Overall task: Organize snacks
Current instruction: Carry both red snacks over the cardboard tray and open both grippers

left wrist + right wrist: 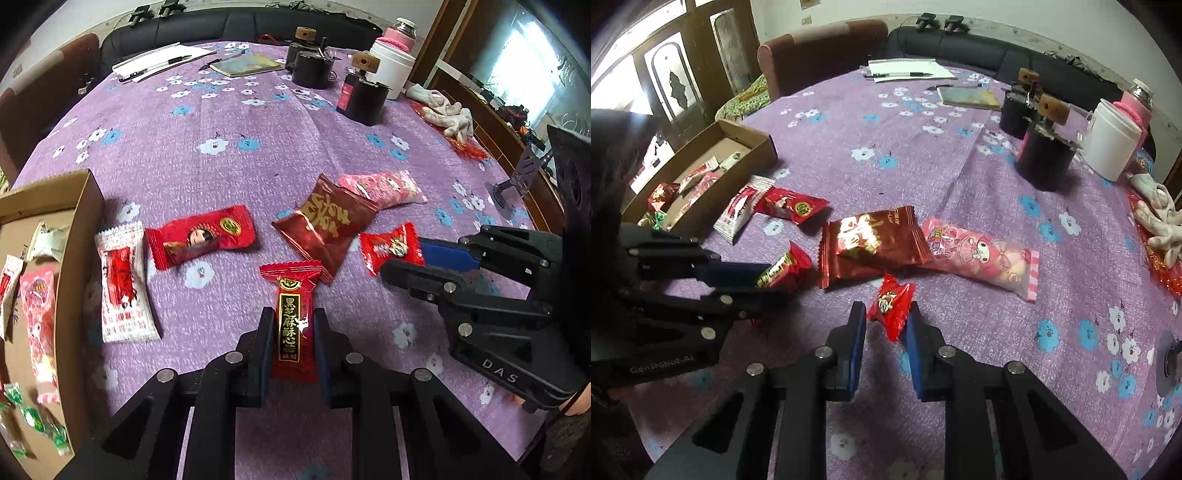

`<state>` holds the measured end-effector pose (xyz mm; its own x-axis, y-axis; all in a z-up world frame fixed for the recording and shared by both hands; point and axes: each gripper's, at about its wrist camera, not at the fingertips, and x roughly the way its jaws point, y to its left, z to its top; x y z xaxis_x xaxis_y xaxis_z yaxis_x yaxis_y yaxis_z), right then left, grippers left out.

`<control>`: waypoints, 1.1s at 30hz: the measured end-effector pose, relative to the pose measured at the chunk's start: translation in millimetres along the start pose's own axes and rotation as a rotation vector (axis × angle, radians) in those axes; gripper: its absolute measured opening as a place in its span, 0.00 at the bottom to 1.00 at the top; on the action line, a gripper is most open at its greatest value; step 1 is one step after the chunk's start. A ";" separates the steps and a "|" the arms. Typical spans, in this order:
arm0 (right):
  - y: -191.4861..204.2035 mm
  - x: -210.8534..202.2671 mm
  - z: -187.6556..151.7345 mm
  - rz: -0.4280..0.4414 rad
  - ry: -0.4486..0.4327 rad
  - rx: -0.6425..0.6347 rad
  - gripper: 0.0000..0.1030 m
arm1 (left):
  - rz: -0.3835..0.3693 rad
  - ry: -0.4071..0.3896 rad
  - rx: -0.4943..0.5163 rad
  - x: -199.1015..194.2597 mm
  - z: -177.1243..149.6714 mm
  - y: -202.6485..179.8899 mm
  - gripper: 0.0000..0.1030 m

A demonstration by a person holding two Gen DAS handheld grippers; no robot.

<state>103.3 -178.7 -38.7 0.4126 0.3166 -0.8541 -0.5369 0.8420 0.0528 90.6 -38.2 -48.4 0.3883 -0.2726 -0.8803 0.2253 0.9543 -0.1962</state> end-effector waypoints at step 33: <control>-11.4 -9.6 4.6 -0.034 -0.005 0.079 0.13 | -0.042 -0.006 -0.021 -8.7 -17.2 -1.9 0.19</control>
<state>108.8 -189.4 -28.7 0.4334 0.2895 -0.8535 -0.4629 0.8840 0.0648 71.4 -35.6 -47.8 0.3838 -0.3132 -0.8687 0.2230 0.9443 -0.2419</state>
